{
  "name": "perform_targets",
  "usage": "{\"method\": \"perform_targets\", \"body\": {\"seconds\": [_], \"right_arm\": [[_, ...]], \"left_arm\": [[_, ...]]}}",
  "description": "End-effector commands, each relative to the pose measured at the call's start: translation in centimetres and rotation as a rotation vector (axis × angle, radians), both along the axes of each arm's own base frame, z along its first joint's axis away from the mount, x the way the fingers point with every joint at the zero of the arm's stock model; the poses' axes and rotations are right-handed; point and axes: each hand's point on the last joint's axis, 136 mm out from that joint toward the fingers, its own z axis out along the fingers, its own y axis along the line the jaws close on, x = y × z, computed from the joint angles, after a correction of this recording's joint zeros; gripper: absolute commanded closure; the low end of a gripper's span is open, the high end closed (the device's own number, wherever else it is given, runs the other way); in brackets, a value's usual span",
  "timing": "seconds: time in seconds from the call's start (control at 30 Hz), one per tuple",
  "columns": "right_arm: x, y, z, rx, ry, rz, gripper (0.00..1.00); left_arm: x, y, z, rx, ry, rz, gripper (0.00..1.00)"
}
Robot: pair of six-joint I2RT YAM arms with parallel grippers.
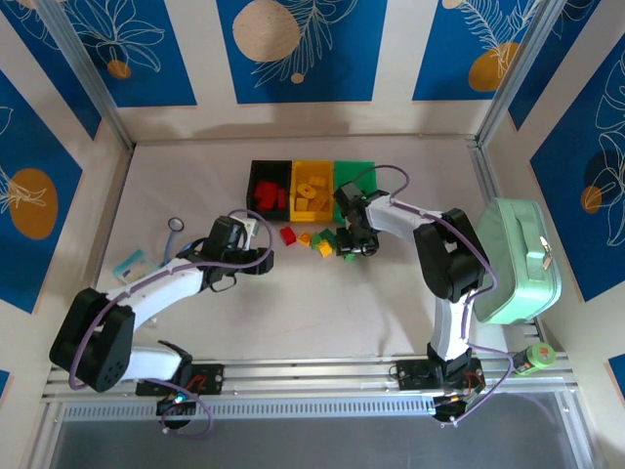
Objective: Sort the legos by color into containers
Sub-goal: Pick up the lego from the center of the table, then place the lego in the container.
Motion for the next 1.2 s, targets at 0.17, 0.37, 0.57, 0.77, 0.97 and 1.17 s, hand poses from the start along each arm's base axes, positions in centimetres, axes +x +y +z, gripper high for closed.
{"method": "perform_targets", "body": {"seconds": [0.17, 0.37, 0.57, 0.77, 0.97, 1.17], "right_arm": [[-1.7, 0.5, 1.1, 0.005, 0.008, -0.007, 0.69], [-1.0, 0.4, 5.1, 0.027, -0.063, -0.004, 0.79], [2.6, 0.0, 10.1, 0.068, -0.164, -0.014, 0.79], [7.5, -0.5, 12.2, 0.056, -0.195, -0.028, 0.78], [11.2, -0.4, 12.2, 0.054, -0.189, -0.037, 0.77], [13.8, 0.3, 11.6, 0.101, -0.171, -0.056, 0.75]], "left_arm": [[0.1, -0.2, 0.5, -0.005, -0.026, -0.003, 0.32], [0.0, 0.0, 0.7, -0.002, -0.032, -0.002, 0.32], [-0.1, -0.3, 1.0, -0.025, -0.043, -0.011, 0.32], [-0.6, -0.4, 1.4, -0.037, -0.054, -0.019, 0.32], [-1.4, 0.1, 1.6, -0.031, -0.067, -0.018, 0.32], [-1.7, 0.3, 1.5, -0.023, -0.067, -0.013, 0.32]]}}
